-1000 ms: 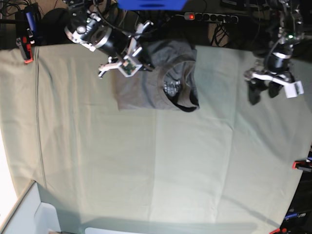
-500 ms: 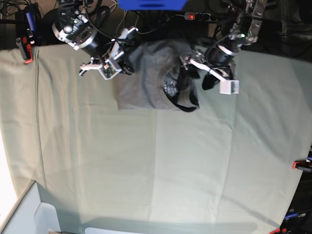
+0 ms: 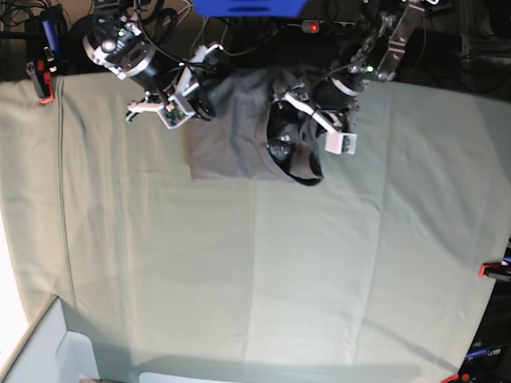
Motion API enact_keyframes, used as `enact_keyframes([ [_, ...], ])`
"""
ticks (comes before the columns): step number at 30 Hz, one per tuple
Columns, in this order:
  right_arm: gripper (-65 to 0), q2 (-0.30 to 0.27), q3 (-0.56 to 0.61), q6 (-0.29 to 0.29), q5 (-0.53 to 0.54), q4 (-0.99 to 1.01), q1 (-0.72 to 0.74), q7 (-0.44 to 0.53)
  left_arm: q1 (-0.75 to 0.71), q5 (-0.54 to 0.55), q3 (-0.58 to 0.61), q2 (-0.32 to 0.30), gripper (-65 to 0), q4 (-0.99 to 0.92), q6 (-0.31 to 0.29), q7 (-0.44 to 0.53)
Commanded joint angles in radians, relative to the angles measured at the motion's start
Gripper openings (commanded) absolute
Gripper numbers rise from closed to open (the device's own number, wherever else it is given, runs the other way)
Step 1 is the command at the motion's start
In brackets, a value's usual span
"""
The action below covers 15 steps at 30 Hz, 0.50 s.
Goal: Layout the t-shirt on the table in an organized manner, then fold the t-shirt properly
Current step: 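Grasp the folded bundle with both grippers and fold it over once more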
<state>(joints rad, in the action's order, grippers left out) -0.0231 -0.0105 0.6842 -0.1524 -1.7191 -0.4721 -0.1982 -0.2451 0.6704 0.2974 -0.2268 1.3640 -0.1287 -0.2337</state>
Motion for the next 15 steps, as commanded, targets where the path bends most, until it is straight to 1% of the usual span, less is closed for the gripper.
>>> enact_keyframes([
  [1,-65.0,-0.004,-0.001,0.014,0.017,-0.017,-0.003,0.027,0.016,0.007,0.015,-0.003,-30.2,-0.001,-0.004,-0.005],
  [3,-65.0,-0.005,-0.001,0.014,0.015,-0.017,-0.003,0.027,0.043,0.007,0.036,-0.006,-42.8,-0.024,-0.004,-0.005],
  [5,-65.0,-0.001,-0.022,0.014,0.015,-0.019,-0.003,0.027,0.079,0.004,0.069,-0.01,-58.3,-0.044,-0.004,-0.005],
  [6,-65.0,0.001,-0.038,0.014,0.015,-0.019,-0.003,0.027,0.094,-0.004,0.079,-0.01,-65.0,-0.054,-0.004,-0.006],
  [8,-65.0,0.002,-0.064,0.014,0.015,-0.019,-0.001,0.027,0.126,-0.005,0.101,-0.018,-64.4,-0.079,-0.004,-0.006],
  [9,-65.0,0.002,-0.073,0.014,0.015,-0.019,0.0,0.027,0.146,-0.005,0.112,-0.029,-62.8,-0.093,-0.004,-0.006],
  [11,-65.0,0.002,-0.096,0.014,0.015,-0.019,0.003,0.027,0.198,-0.005,0.151,-0.046,-64.9,-0.113,-0.004,-0.006],
  [15,-65.0,0.004,-0.171,0.014,0.015,-0.019,0.008,0.027,0.32,-0.005,0.268,-0.082,-64.8,-0.127,-0.004,-0.006],
])
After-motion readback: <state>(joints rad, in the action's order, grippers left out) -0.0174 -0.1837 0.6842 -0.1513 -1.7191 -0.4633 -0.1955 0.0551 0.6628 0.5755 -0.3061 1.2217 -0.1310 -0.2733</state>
